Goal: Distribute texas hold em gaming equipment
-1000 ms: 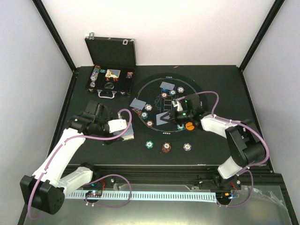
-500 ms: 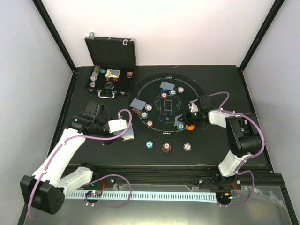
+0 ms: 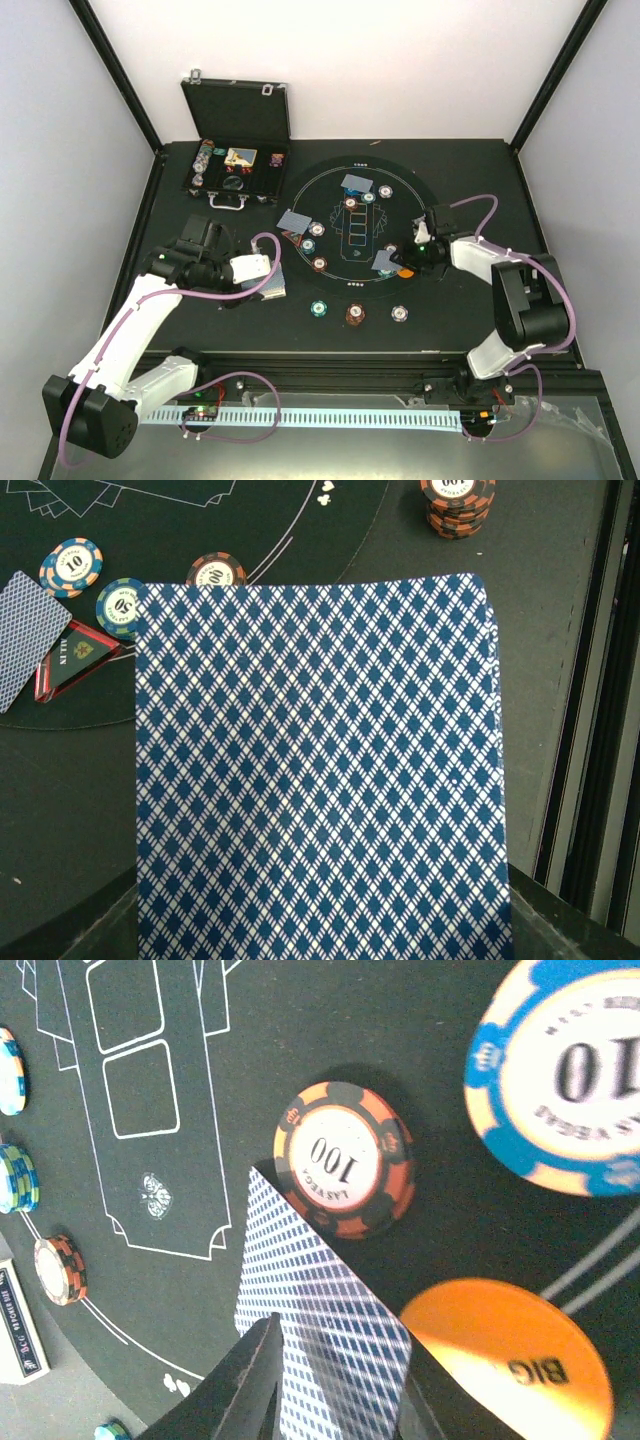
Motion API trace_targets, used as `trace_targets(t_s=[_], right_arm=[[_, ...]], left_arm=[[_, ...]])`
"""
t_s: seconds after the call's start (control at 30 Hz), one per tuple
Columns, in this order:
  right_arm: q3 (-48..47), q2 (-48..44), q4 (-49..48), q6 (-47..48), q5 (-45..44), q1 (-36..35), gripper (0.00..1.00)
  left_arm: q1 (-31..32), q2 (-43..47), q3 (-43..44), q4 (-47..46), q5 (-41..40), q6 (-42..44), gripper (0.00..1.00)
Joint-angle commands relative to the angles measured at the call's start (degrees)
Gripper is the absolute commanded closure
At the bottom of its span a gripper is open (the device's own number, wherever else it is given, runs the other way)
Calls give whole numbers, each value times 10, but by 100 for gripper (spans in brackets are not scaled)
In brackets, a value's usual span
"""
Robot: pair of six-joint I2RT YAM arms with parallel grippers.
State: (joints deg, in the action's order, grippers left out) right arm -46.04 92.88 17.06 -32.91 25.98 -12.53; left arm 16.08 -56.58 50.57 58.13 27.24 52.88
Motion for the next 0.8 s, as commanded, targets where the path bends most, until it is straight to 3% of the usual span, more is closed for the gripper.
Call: trace_targets(t_s=[0.0,0.23,0.4,0.57,0.77], right_arm=[[15,-44,37,12,-57,2,71],[3,-92,102,18,-128,2,68],[-3,-135,115,7,-118,-2,62],[-1,-174,70,-39,-30,-44,54],[-4,-162,-105,-157,115,-181,27]], left_arm=[[-1,8,10,-5,12,6,98],[-2,9,9,-3,11,6,99],[-2,8,9,-4,13,6,99],[-1,6,10,-6,14,6,98],[-2,3,11,-8,14,3,98]])
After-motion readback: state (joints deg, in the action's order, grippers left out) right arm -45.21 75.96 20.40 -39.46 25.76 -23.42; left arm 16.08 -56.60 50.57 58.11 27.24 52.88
